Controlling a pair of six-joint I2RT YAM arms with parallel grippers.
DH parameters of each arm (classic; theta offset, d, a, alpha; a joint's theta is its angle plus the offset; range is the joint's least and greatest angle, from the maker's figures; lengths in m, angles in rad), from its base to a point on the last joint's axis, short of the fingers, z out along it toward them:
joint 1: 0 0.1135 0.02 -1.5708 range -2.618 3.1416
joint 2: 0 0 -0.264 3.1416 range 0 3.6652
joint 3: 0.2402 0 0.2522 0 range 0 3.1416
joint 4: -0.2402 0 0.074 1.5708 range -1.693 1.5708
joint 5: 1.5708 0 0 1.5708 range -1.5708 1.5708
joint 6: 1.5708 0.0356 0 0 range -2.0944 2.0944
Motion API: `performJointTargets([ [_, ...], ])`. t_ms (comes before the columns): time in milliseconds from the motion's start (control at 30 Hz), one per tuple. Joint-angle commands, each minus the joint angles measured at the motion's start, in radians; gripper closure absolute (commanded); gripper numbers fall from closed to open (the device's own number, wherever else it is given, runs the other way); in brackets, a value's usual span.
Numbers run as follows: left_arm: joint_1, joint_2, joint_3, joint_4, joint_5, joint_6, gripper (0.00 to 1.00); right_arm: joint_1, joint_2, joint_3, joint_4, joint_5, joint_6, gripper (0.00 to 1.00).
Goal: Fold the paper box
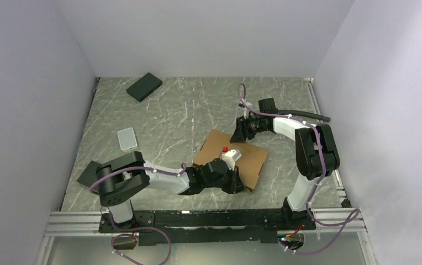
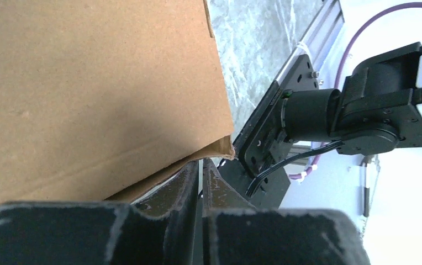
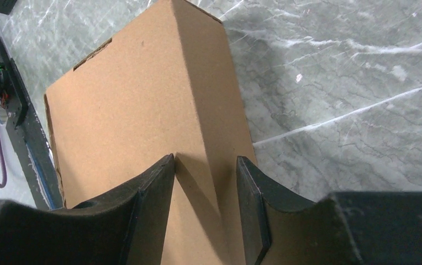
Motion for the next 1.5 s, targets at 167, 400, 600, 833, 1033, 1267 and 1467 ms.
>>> performJointTargets([
  [167,0.045,-0.089,-0.068,0.225,0.046,-0.011,0.85,0.021,-0.068,0.003,-0.121,0.094,-0.119,0.27],
  [400,0.045,-0.365,-0.165,0.014,-0.056,0.091,0.75,-0.018,-0.219,0.013,-0.176,0.123,-0.214,0.09],
  [600,0.044,-0.659,-0.245,-0.327,-0.337,0.144,0.42,-0.039,-0.404,0.009,-0.355,0.129,-0.478,0.0],
  [833,0.08,-0.963,-0.321,-0.618,-0.58,0.098,0.0,-0.024,-0.783,-0.249,-0.498,-0.059,-0.904,0.0],
  [1033,0.186,-1.027,-0.375,-0.597,-0.519,0.09,0.01,0.075,-0.886,-0.323,-0.692,0.003,-1.036,0.01],
  [1267,0.244,-0.878,-0.386,-0.444,-0.477,0.055,0.01,0.187,-0.977,-0.427,-0.557,0.177,-0.918,0.01],
  [1467,0.278,-0.722,-0.354,-0.338,-0.422,0.045,0.0,0.22,-1.031,-0.483,-0.562,0.24,-0.957,0.01],
])
